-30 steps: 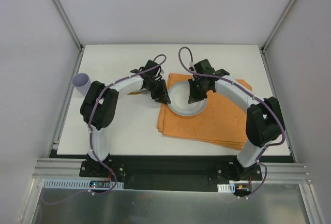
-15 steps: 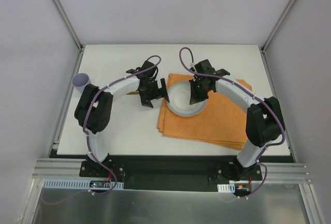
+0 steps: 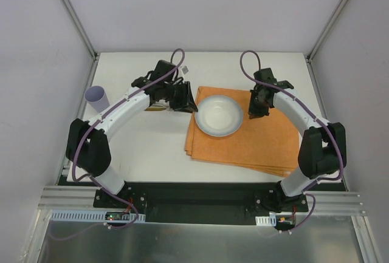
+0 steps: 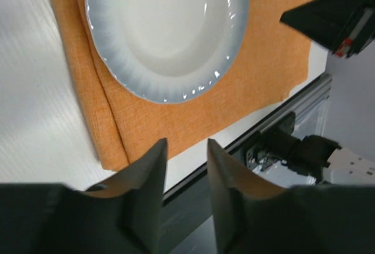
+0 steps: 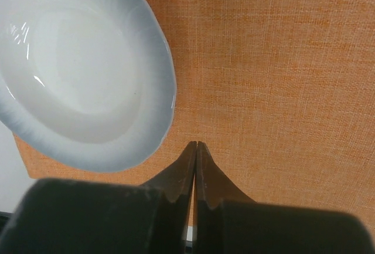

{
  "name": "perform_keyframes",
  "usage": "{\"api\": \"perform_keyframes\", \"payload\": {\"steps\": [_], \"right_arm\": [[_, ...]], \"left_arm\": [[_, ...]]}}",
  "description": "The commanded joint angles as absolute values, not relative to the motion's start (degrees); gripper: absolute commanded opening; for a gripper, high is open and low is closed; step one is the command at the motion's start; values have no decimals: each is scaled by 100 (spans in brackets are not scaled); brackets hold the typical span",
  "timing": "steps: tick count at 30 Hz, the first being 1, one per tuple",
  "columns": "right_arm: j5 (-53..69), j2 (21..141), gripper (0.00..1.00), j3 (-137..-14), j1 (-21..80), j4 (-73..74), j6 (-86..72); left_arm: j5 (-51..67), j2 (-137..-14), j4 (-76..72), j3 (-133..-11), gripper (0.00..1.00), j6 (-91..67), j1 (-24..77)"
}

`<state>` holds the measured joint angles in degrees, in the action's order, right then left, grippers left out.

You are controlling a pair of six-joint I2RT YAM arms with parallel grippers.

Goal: Set the dinner table for one person
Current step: Place the plate on the napkin, then adjust the napkin at the center of the board.

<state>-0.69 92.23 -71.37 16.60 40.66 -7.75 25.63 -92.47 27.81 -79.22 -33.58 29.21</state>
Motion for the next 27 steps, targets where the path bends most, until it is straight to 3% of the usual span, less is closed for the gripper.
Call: {"api": "perform_keyframes", "payload": {"steps": [1,3,11,27], "right_arm": [[-264,9105,1,-7233,1635,4280,-818],[-203,9167,1,-7329,1626,4324,-817],[-53,9369,1,-7444,1626,4351,-826],[-53,9492,1,-7454,1626,4403,-791]], "left_arm": [[3287,-9308,2971,-7227,14,-2989,3067],[3191,-9247,3014,-7015,0,-2884,3085],[3032,-9307,3190,-6355,0,-2549,3138],[3261,-10309,3182,-7004,0,-2189,3981]]}}
